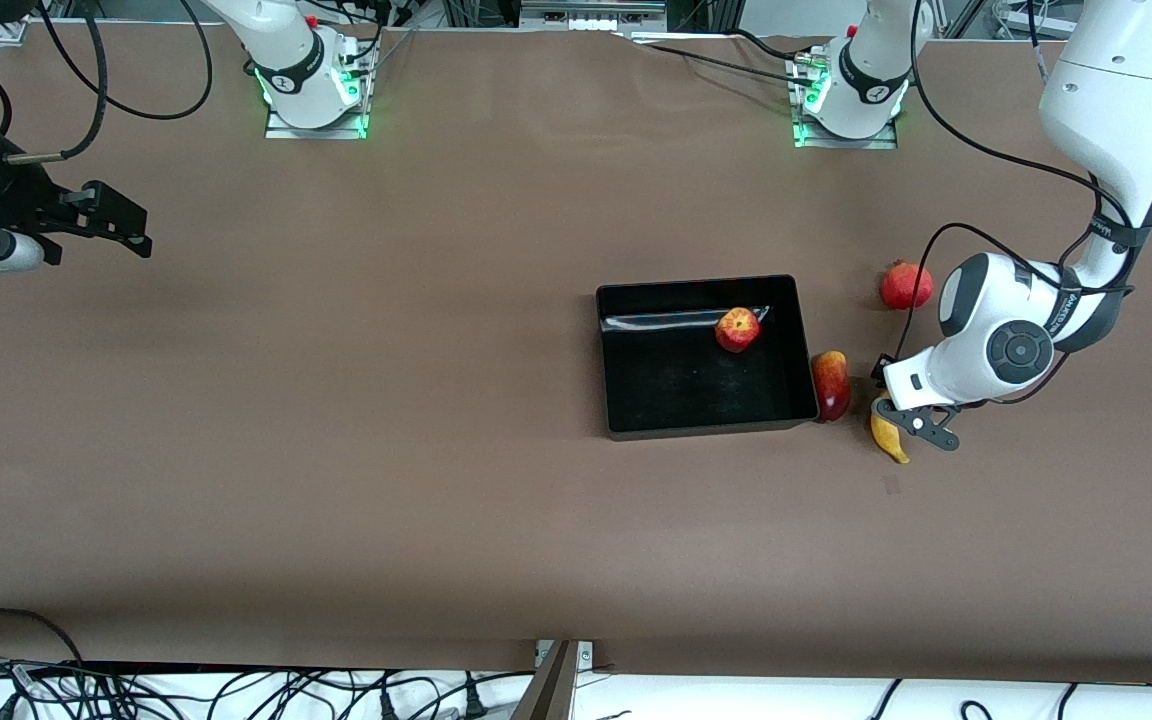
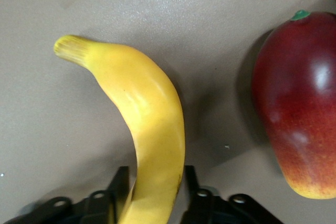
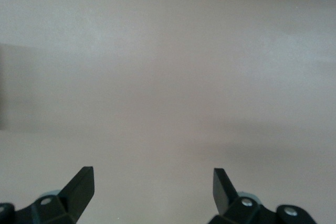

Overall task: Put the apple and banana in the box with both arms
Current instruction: 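Reach the left gripper to the yellow banana and grasp it, then lift the banana with the left gripper and carry it over the box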

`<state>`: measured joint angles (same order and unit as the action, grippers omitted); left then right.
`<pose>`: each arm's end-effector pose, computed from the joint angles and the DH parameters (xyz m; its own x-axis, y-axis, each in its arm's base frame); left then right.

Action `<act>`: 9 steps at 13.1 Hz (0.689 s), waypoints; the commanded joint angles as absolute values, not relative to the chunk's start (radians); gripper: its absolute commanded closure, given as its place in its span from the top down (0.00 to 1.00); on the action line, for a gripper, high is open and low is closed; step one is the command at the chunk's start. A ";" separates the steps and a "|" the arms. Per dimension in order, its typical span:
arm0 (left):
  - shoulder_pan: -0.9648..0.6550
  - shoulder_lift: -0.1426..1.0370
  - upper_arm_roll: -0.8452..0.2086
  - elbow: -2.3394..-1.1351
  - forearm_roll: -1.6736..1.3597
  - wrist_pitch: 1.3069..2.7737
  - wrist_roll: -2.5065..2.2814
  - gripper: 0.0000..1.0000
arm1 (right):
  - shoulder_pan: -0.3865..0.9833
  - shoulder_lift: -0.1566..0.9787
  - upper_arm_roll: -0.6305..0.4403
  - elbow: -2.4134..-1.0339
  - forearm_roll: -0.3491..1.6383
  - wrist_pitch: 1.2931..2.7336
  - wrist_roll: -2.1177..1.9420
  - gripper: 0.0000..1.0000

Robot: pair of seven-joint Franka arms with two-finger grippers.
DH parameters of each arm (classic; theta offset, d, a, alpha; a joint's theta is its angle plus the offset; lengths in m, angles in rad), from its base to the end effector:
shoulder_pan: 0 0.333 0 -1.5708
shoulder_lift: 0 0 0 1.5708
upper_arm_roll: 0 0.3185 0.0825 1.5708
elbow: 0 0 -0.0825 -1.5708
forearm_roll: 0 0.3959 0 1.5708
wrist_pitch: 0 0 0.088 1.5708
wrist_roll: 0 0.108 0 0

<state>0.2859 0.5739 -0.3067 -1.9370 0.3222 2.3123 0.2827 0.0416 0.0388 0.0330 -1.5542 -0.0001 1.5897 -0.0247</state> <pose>0.6119 -0.0037 0.1762 0.8614 -0.4813 -0.1627 -0.4860 -0.8739 0.0117 0.5785 0.0429 0.6135 0.9951 0.0991 -0.0032 0.0991 -0.9951 -0.0013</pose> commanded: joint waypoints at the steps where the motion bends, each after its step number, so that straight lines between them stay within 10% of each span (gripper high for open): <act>1: 0.304 0.561 -0.324 -1.948 0.334 2.319 0.299 0.00 | 0.032 0.048 0.038 -1.531 -0.011 1.585 -0.037 1.00; 5: 0.304 0.499 -0.333 -1.928 0.330 2.246 0.288 0.00 | 0.032 0.048 0.038 -1.531 -0.011 1.585 -0.037 1.00; 9: 0.270 0.469 -0.374 -1.635 0.102 1.817 0.249 0.00 | 0.034 0.048 0.037 -1.531 -0.009 1.585 -0.037 1.00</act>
<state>0.2892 0.4796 -0.3627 -1.7719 0.1983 1.9933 0.2739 0.0413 0.0392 0.0324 -1.5539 -0.0001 1.5908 -0.0247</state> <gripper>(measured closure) 0.670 0.000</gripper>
